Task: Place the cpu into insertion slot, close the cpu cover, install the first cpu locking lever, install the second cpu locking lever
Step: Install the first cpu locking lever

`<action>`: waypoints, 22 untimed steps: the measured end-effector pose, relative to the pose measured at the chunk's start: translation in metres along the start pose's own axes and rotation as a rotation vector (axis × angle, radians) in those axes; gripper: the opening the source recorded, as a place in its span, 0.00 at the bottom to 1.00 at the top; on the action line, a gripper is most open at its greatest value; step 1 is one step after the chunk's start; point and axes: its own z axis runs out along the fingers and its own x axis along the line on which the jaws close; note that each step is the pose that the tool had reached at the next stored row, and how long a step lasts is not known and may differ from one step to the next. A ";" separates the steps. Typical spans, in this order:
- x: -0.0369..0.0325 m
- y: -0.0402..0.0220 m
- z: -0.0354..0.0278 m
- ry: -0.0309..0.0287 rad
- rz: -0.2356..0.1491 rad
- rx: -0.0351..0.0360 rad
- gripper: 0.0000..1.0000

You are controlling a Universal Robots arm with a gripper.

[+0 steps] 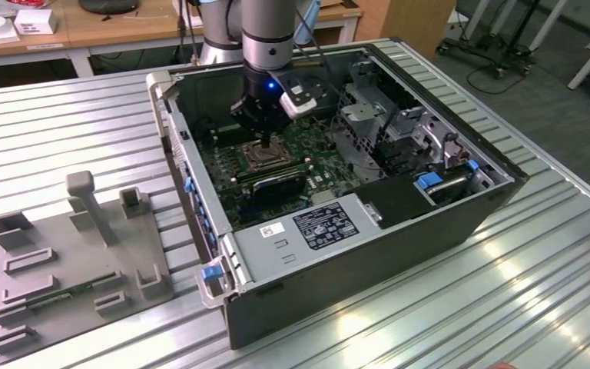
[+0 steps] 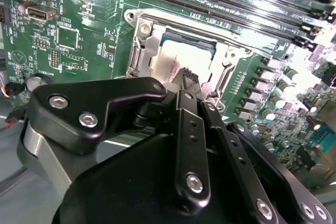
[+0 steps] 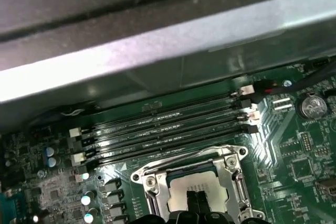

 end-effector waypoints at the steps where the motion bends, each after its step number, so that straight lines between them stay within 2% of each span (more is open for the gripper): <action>1: 0.0000 0.0000 0.0002 0.0009 -0.011 0.0007 0.11; 2: 0.0000 0.0000 0.0003 0.0031 -0.020 0.0077 0.11; 4: 0.0000 0.0000 0.0003 0.0068 -0.031 0.0389 0.11; 5: 0.0000 0.0000 0.0003 0.0077 -0.033 0.0466 0.11; 11: 0.0000 0.0000 0.0004 0.0064 -0.044 0.0465 0.11; 19: 0.0000 0.0000 0.0019 -0.0055 -0.181 0.0399 0.11; 21: 0.0000 0.0000 0.0022 -0.0070 -0.216 0.0385 0.11; 22: 0.0000 0.0000 0.0022 -0.0071 -0.221 0.0384 0.11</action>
